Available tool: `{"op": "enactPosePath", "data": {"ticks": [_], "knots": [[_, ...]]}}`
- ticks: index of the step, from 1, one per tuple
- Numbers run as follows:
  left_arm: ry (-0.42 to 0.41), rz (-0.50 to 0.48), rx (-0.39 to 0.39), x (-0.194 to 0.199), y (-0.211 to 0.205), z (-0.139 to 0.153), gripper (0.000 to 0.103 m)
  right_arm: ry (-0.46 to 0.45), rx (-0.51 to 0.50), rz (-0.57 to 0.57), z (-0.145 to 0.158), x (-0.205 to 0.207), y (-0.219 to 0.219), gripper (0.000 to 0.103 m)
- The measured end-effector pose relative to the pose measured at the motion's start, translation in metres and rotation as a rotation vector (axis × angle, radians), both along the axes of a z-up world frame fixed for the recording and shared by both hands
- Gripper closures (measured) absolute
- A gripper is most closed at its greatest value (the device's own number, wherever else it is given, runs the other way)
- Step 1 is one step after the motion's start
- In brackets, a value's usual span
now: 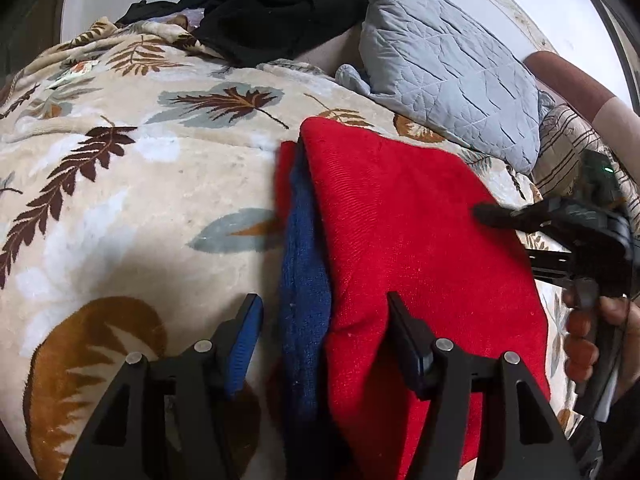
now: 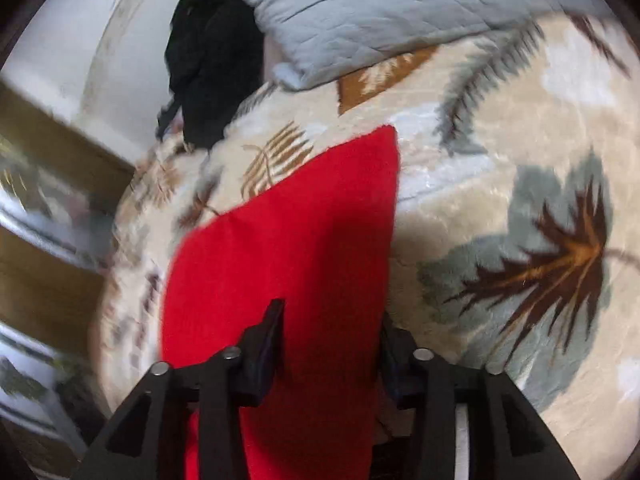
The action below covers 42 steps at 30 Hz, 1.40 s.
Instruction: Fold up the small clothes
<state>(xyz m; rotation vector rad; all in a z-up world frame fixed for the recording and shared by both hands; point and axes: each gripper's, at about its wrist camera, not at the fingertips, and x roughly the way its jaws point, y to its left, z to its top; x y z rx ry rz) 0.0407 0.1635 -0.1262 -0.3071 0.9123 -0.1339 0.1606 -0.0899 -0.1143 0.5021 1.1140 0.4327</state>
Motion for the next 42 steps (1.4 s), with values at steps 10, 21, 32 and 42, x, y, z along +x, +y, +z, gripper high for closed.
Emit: {"op": "enactPosePath", "data": {"ticks": [10,21,32,42], "knots": [[-0.001,0.006,0.001,0.0,0.001,-0.002,0.038,0.002,0.027,0.113,-0.005,-0.071,0.001,0.06],[-0.033,-0.025,0.066,-0.039,-0.009,0.029,0.04,-0.045,0.091,0.04,0.006,-0.115,-0.025,0.027],[0.081,0.02,0.019,-0.046,0.006,0.01,0.041,0.002,0.067,0.07,-0.006,-0.143,-0.026,0.023],[0.105,0.016,-0.276,0.023,0.028,0.032,0.041,-0.085,0.162,0.015,0.02,-0.151,-0.054,0.023]]}}
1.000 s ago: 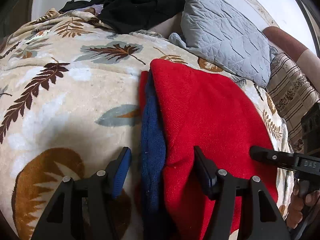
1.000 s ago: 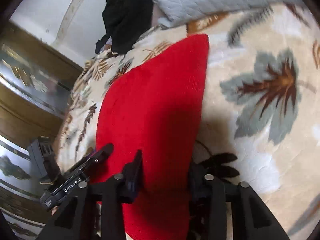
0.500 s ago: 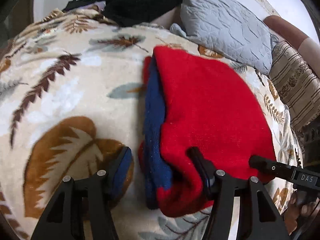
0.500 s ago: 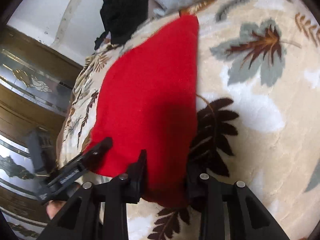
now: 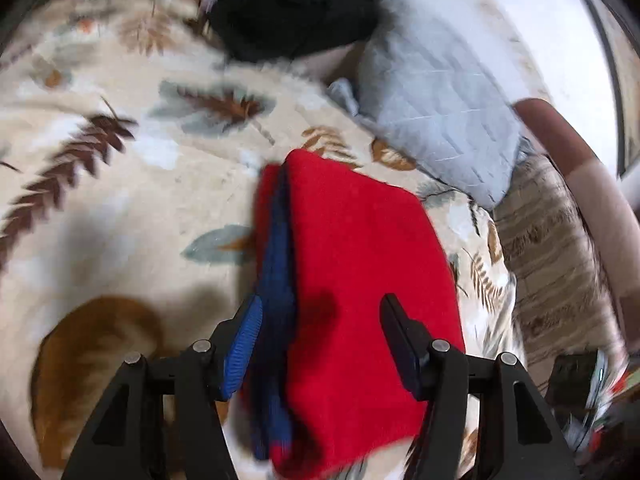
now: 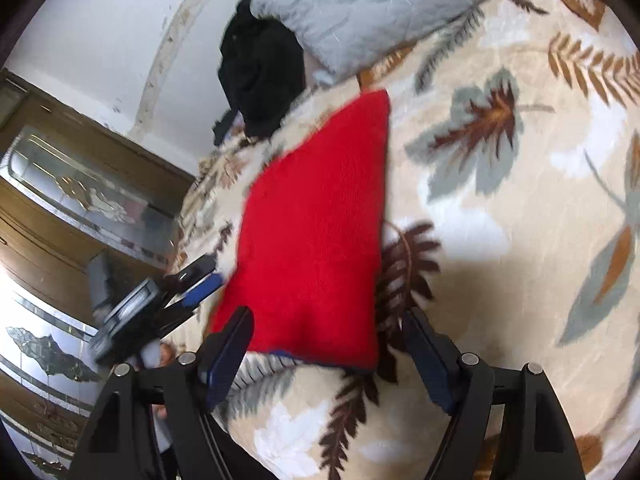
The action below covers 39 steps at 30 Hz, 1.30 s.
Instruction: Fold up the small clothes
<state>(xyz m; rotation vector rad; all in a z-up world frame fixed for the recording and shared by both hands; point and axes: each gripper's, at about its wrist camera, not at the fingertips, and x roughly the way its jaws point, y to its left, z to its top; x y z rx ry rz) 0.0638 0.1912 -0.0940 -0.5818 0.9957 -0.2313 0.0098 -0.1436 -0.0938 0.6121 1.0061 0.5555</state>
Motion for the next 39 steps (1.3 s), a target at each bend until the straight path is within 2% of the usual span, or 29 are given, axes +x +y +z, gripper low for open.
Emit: {"op": "enactPosePath", "data": {"ticks": [1,2,3,4,6,9,12,15,16,17,18,19,21,25,27,29,31,32,33,34,36,39], "knots": [[0.041,0.008,-0.043,0.013,0.004,-0.009,0.041,-0.017,0.0,0.0,0.003,0.005,0.001,0.023],[0.064,0.014,-0.063,0.022,0.006,-0.015,0.048,-0.021,-0.008,0.0,0.005,0.009,0.003,0.023],[0.097,0.013,-0.047,0.033,0.008,-0.027,0.064,-0.024,-0.014,0.001,0.005,0.014,0.005,0.023],[0.129,0.012,-0.07,0.034,0.009,-0.038,0.074,-0.026,-0.014,0.005,0.005,0.017,0.006,0.023],[0.11,0.052,-0.124,0.023,0.016,-0.043,0.077,-0.011,-0.019,0.007,0.0,0.026,0.006,0.023],[0.072,0.043,-0.058,0.015,0.008,-0.035,0.078,0.014,-0.004,0.012,-0.01,0.034,0.007,0.023],[0.086,0.046,-0.081,0.023,0.006,-0.026,0.075,0.029,-0.002,0.017,-0.017,0.041,0.006,0.023],[0.048,0.026,-0.034,0.028,0.002,-0.013,0.06,0.023,0.028,0.005,-0.018,0.047,0.002,0.021],[0.019,0.017,-0.014,0.029,0.001,-0.011,0.058,0.022,0.034,0.002,-0.019,0.049,0.001,0.02],[0.022,0.016,0.048,0.031,0.002,-0.016,0.082,0.023,0.036,-0.004,-0.019,0.051,0.001,0.019],[0.043,0.009,0.08,0.033,0.007,-0.024,0.085,0.026,0.038,-0.008,-0.02,0.053,0.001,0.019],[0.073,0.023,0.046,0.036,0.014,-0.037,0.084,0.031,0.043,-0.009,-0.021,0.056,0.001,0.019],[0.087,0.049,-0.027,0.036,0.022,-0.035,0.085,0.039,0.051,-0.005,-0.021,0.058,0.003,0.019],[0.061,0.061,0.055,0.021,0.006,-0.013,0.078,0.031,0.055,0.0,-0.018,0.052,0.002,0.019],[0.04,0.056,0.064,0.006,0.001,0.0,0.066,0.035,0.068,-0.014,-0.018,0.048,-0.002,0.019],[-0.013,0.04,0.068,-0.01,-0.005,0.014,0.046,0.039,0.085,-0.029,-0.018,0.046,-0.006,0.019],[-0.063,0.009,0.116,-0.024,-0.018,0.02,0.044,0.043,0.094,-0.031,-0.017,0.043,-0.007,0.019],[-0.055,-0.003,0.151,-0.025,-0.023,0.016,0.068,0.042,0.097,-0.03,-0.016,0.041,-0.006,0.019],[0.005,0.0,0.183,-0.023,-0.022,0.002,0.09,0.04,0.098,-0.03,-0.015,0.04,-0.006,0.019],[0.073,0.01,0.134,-0.018,-0.014,-0.019,0.087,0.04,0.1,-0.029,-0.015,0.038,-0.005,0.019],[0.069,0.037,0.024,-0.02,0.002,-0.024,0.088,0.042,0.109,-0.024,-0.014,0.035,-0.004,0.019],[0.029,0.053,0.079,-0.026,0.002,0.001,0.089,0.034,0.11,-0.01,-0.01,0.029,-0.005,0.019]]}}
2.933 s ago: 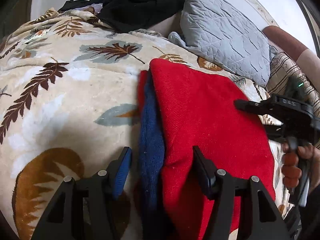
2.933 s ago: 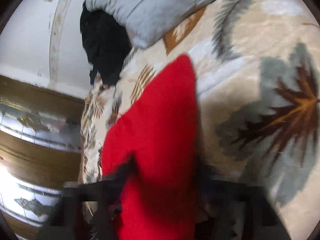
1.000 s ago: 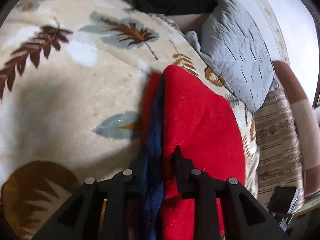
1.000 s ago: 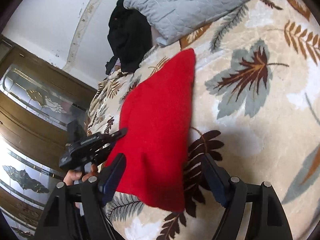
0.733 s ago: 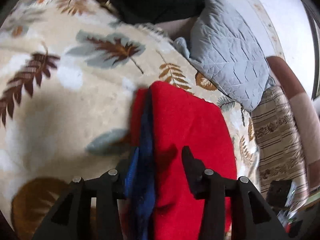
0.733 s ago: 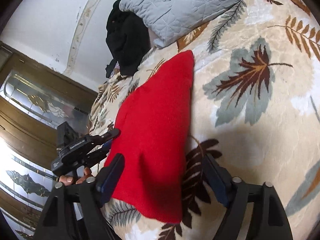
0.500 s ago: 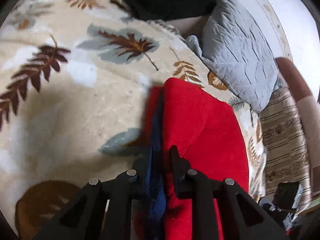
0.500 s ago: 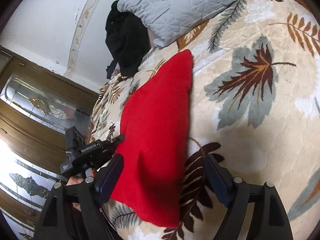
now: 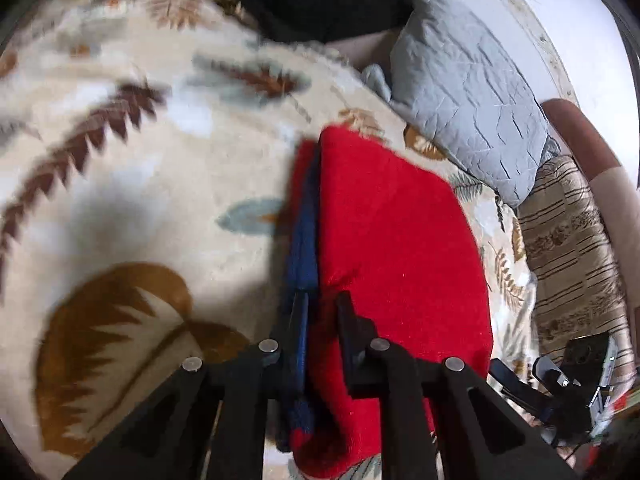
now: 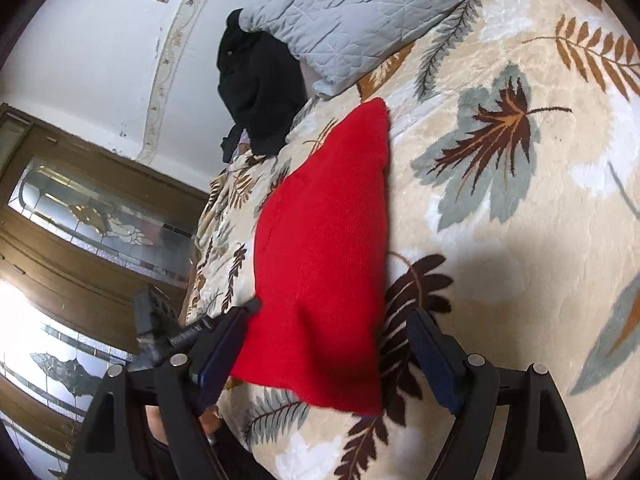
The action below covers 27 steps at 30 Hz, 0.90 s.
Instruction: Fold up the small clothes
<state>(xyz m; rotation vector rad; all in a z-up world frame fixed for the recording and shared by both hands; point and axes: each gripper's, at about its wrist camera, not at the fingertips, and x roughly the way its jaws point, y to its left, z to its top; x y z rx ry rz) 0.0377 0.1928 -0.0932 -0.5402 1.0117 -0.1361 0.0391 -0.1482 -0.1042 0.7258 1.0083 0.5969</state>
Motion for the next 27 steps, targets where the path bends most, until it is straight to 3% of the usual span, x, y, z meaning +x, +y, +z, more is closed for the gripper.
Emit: {"op": "enactPosePath", "data": {"ticks": [3,5,6,7,8,9,10,12,15,16,18,19,20,27], "knots": [[-0.026,-0.012,-0.031,-0.009,-0.005,0.013,0.078,-0.007,0.001,-0.011,0.001,-0.005,-0.003,0.019],[-0.064,-0.023,-0.016,-0.017,-0.012,0.019,0.045,0.005,0.018,-0.022,-0.001,-0.005,-0.006,0.018],[-0.082,-0.033,0.002,-0.02,-0.016,0.02,0.039,0.009,0.023,-0.023,-0.002,-0.005,-0.006,0.018],[-0.101,-0.051,0.035,-0.02,-0.021,0.018,0.038,0.012,0.025,-0.024,-0.002,-0.005,-0.006,0.018],[-0.084,-0.052,0.079,-0.018,-0.024,0.011,0.051,0.011,0.024,-0.021,-0.001,-0.005,-0.005,0.018],[0.022,-0.036,0.149,-0.009,-0.026,-0.011,0.075,0.01,0.021,-0.015,-0.001,-0.004,-0.004,0.018],[0.071,-0.032,0.11,-0.007,-0.02,-0.025,0.078,0.009,0.019,-0.01,0.0,-0.002,-0.003,0.018],[0.04,0.001,0.025,-0.012,-0.007,-0.023,0.078,0.009,0.02,-0.006,0.002,0.001,-0.002,0.018],[-0.009,0.024,0.04,-0.017,-0.007,-0.001,0.078,0.0,0.023,-0.007,0.005,0.005,-0.004,0.018],[-0.041,0.018,0.04,-0.018,-0.009,0.008,0.076,0.003,0.015,-0.007,0.004,0.009,-0.003,0.018],[-0.074,-0.01,0.033,-0.016,-0.016,0.019,0.059,0.022,0.014,-0.01,0.0,0.015,-0.002,0.018],[-0.099,-0.019,0.034,-0.011,-0.02,0.024,0.041,0.028,0.019,-0.011,-0.001,0.018,0.0,0.018],[-0.108,-0.019,0.046,-0.009,-0.023,0.025,0.032,0.033,0.019,-0.009,-0.002,0.021,0.002,0.018],[-0.034,-0.029,0.098,0.012,-0.035,0.005,0.032,0.053,0.006,0.0,-0.009,0.039,0.015,0.018]]}}
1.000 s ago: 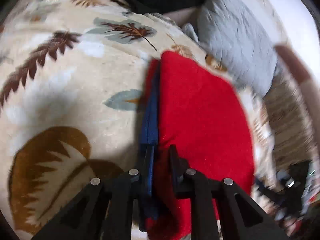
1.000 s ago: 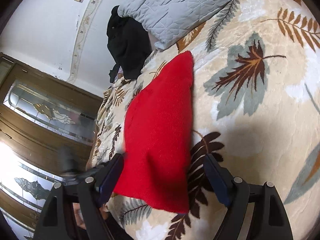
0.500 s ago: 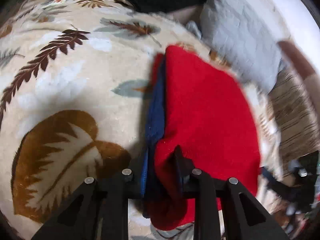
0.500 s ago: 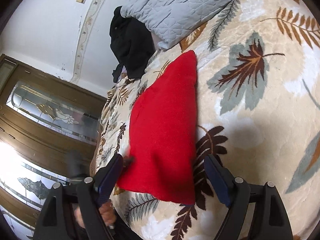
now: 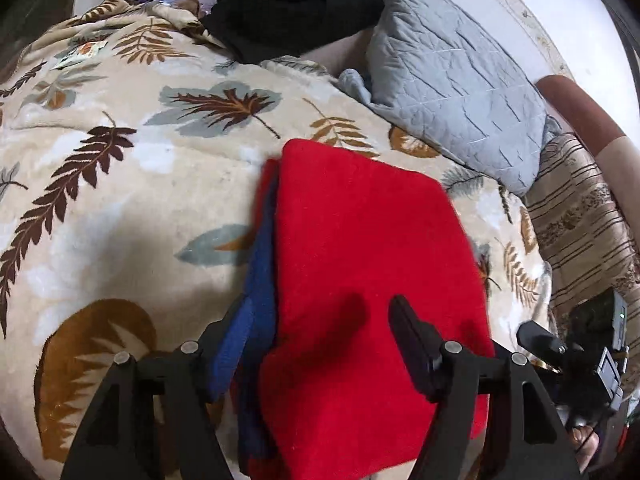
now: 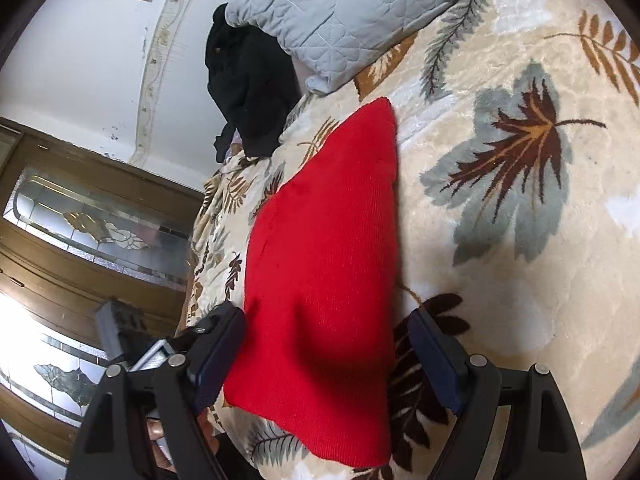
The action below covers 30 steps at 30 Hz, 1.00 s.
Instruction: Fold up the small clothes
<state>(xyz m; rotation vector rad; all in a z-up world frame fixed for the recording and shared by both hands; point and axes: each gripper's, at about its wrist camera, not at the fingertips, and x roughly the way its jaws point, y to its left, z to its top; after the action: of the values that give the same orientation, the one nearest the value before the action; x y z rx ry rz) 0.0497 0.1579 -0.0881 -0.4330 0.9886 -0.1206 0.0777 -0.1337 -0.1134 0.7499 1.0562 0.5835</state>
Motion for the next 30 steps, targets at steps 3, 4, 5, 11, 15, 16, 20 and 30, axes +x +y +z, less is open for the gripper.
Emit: {"op": "enactPosePath", "data": {"ticks": [3,4,5,11,15,16,20,30], "knots": [[-0.004,0.006,0.023,-0.001,-0.001,-0.001,0.032,0.01,-0.007,0.003,-0.004,-0.003,0.0,0.018],[-0.006,0.005,0.025,-0.002,0.0,0.0,0.032,0.016,-0.009,0.0,-0.007,-0.004,0.0,0.018],[-0.009,0.006,0.03,-0.003,-0.001,0.001,0.032,0.02,-0.01,-0.005,-0.008,-0.005,-0.001,0.018],[-0.02,0.005,0.055,-0.002,-0.004,0.006,0.032,0.016,-0.009,-0.009,-0.006,-0.008,0.002,0.018],[-0.025,0.002,0.063,-0.006,-0.004,0.01,0.032,0.01,-0.006,-0.01,-0.004,-0.011,0.002,0.018],[-0.028,0.001,0.057,-0.007,-0.004,0.012,0.032,0.01,-0.004,-0.011,-0.003,-0.012,0.002,0.018],[-0.083,-0.022,-0.085,-0.014,0.008,0.024,0.029,0.001,-0.002,-0.011,0.0,-0.014,-0.001,0.018],[0.089,-0.044,-0.208,0.015,0.017,-0.044,0.052,0.064,-0.026,0.022,-0.021,0.031,0.019,0.018]]}}
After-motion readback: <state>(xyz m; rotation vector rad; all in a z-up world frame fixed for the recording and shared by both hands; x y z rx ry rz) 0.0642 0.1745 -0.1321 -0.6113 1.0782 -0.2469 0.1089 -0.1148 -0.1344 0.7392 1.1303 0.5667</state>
